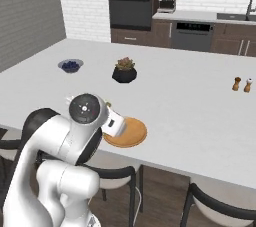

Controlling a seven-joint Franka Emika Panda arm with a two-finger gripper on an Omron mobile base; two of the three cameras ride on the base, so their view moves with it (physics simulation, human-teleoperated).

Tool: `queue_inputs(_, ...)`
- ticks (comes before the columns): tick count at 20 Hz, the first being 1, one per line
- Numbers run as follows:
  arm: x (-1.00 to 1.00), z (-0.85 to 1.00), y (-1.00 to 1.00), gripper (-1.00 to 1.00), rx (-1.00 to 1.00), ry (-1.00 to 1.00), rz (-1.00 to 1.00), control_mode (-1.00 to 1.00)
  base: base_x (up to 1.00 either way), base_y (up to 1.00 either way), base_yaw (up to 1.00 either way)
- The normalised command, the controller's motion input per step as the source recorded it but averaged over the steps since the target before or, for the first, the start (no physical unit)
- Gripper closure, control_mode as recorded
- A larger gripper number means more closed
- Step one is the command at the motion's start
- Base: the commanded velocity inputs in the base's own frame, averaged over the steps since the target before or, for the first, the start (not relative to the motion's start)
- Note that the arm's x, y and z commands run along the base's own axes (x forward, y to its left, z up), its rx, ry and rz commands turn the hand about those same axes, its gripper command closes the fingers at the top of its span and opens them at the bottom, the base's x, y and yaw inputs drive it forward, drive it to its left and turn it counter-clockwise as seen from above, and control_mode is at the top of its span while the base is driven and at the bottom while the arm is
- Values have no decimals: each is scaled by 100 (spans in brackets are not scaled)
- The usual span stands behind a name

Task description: Start the toaster. Once the lever pops up, take the bread to the plate on the dining counter.

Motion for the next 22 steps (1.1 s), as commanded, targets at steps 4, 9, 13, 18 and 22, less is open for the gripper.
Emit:
queue_inputs(4, 79, -70, 0, 100, 3, -5, 10, -100, 0, 0, 0)
queue_inputs(9, 100, -40, -4, 100, 3, 0, 2, -100, 0, 0, 0)
queue_inputs(13, 99, -58, 0, 100, 0, 0, 1, -100, 0, 0, 0)
queue_inputs(18, 94, -60, -1, 100, 1, 1, 1, -100, 0, 0, 0)
queue_inputs(22, 93, -46, -4, 100, 3, 7, 1, -100, 0, 0, 0)
